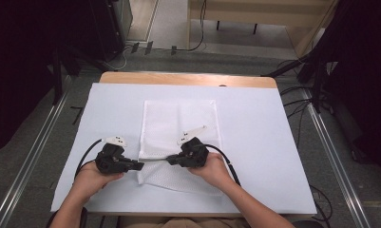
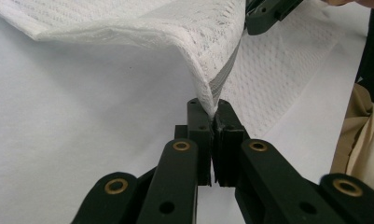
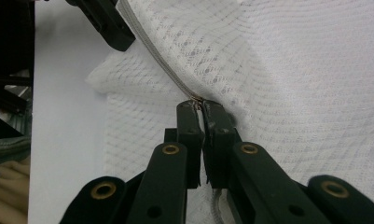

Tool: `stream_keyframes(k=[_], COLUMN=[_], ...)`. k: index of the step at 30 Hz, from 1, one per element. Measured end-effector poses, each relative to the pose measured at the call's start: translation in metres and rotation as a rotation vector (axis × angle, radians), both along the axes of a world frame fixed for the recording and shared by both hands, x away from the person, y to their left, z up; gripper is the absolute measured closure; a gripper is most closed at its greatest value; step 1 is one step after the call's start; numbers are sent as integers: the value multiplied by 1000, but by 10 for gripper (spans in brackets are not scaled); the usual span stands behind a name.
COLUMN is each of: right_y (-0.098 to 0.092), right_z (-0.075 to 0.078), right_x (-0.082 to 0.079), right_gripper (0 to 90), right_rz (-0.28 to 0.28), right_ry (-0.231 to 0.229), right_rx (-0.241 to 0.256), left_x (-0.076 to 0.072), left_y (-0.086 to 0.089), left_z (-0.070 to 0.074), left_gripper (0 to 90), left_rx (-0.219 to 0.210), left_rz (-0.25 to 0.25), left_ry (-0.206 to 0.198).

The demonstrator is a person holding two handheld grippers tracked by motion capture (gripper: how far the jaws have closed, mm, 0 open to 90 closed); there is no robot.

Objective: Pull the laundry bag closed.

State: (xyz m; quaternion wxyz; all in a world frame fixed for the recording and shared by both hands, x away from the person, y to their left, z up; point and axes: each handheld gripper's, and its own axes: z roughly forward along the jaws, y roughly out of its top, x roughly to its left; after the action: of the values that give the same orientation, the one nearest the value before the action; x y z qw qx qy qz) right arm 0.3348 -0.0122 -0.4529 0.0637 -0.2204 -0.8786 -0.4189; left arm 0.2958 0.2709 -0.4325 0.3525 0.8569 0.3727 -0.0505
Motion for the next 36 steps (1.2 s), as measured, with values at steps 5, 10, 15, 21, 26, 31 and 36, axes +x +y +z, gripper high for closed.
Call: stream_keyframes(k=[5,10,15,21,26,31,36], right_y=[-3,-5,-8,-16,-22,-25,-28], right_z=[2,2,2,2,2,2,2], right_x=[-2,-3,-2,-2,-3,-2,-3], right_gripper=[885,885,886,885,885,885,885], right_rz=[6,7,8,3,-6,-13,-12], right_ry=[-7,-16,-11,-12,-9,-2,1], right_rx=[7,-7,-9,-11,-13,-17,-28], left_x=[-1,-1,-1,-1,-1,-2,-1], left_y=[0,2,5,6,8,10,13], left_z=[1,1,1,1,1,1,1], left_gripper=[884,885,884,884,884,885,884], left_rx=[-5,-9,-14,-18,-24,-31,-31], left_rz=[-4,-2,-1,-2,4,3,12], left_ry=[-5,-1,-1,-1,2,5,8])
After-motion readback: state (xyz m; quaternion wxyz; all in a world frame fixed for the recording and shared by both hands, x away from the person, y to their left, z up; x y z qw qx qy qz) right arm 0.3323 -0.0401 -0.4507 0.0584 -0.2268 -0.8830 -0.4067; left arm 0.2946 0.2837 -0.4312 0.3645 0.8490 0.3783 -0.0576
